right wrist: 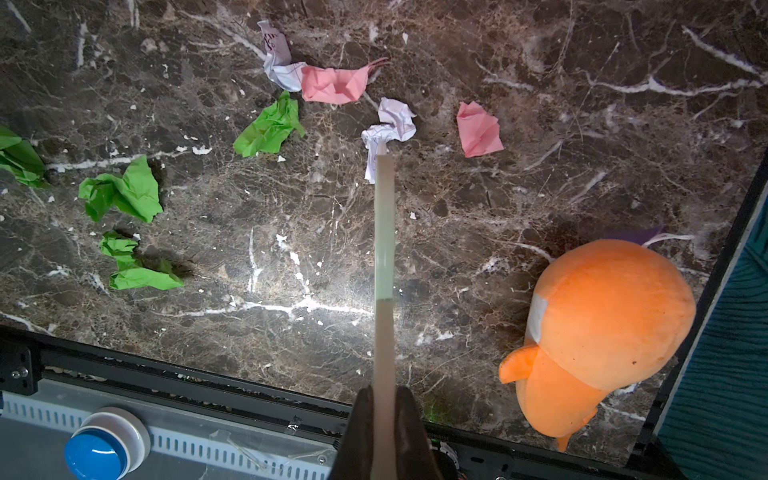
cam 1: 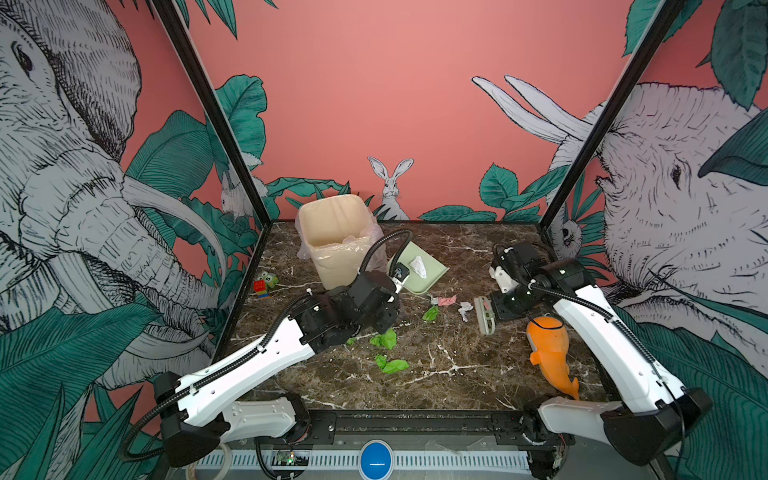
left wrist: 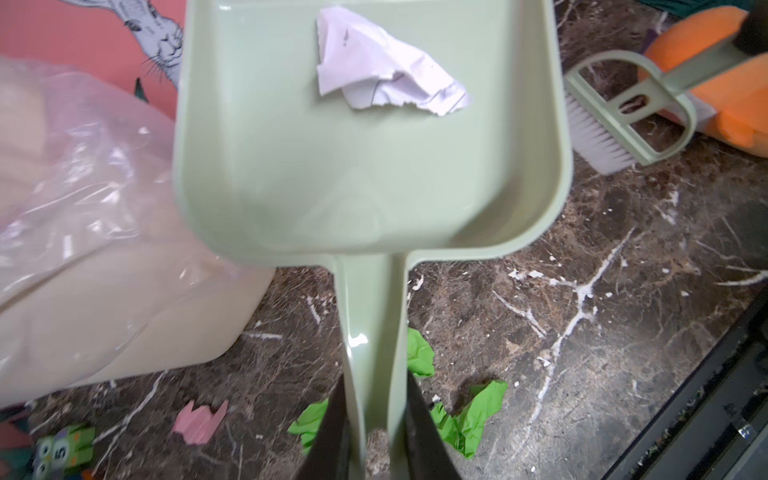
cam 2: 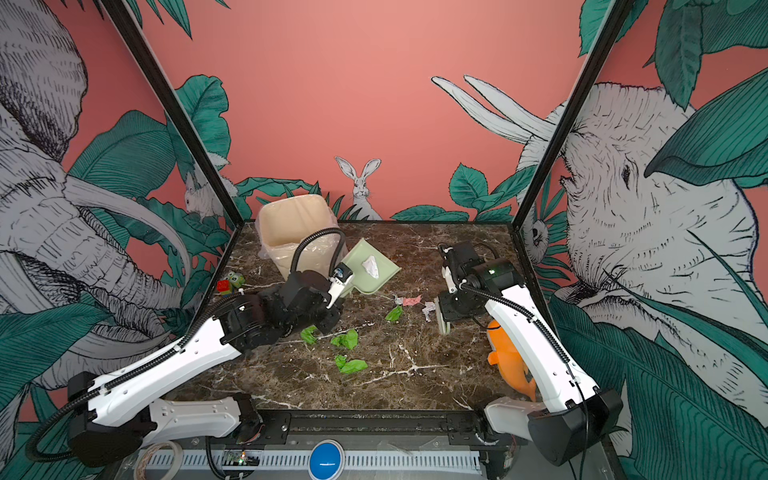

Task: Sweep away the paper scraps from the table
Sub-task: 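Carry the dustpan to the bin with the left gripper while the right raises the brush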

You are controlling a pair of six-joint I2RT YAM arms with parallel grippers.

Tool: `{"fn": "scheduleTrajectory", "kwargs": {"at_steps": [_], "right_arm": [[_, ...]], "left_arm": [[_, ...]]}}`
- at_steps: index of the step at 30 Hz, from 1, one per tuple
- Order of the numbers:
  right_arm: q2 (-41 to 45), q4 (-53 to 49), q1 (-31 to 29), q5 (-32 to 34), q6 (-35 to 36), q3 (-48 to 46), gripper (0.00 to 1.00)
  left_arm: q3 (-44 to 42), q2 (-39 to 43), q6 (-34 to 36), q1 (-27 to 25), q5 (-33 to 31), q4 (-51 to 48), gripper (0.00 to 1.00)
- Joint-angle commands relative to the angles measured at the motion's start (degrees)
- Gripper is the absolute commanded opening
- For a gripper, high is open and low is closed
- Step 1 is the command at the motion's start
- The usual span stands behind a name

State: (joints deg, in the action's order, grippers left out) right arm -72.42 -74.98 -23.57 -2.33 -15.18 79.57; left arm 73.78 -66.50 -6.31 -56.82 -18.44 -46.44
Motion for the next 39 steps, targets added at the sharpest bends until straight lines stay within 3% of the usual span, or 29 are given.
{"fn": "scheduleTrajectory", "kwargs": {"at_steps": [1,6,12,22,28,39], "right_arm": [[-0.22,0.27,0.13,-1.05,1.28,2.07,0.00],[-0.45,0.32,0.13,-1.54,1.86,2.08,0.00],[-0.71,0.48,0.26,-2.14,2.51,2.41,0.00],[-0.44,0.11,0.32,-2.94,3.09,2.37,0.00],[-0.18,-0.03,0.41,-3.55,3.31,2.17,0.00],[-1.56,-1.13,1.22,-4.53,5.22,3.26,0.00]], "left_arm": [[6.19,0.21,-4.81,1.64,-3.11,-11.59,0.00],[14.47,-1.43,-5.89,4.63,-7.07,-20.77,0.00],[18.66,-0.85,-4.33,10.84,-9.00,-25.58,0.00],[20.50,-1.78,2.10,25.52,-6.39,-23.63,0.00],[20.87,-3.02,4.85,35.04,-1.52,-18.68,0.00],[25.81,-10.81,13.27,38.35,-2.04,-18.15,0.00]]}}
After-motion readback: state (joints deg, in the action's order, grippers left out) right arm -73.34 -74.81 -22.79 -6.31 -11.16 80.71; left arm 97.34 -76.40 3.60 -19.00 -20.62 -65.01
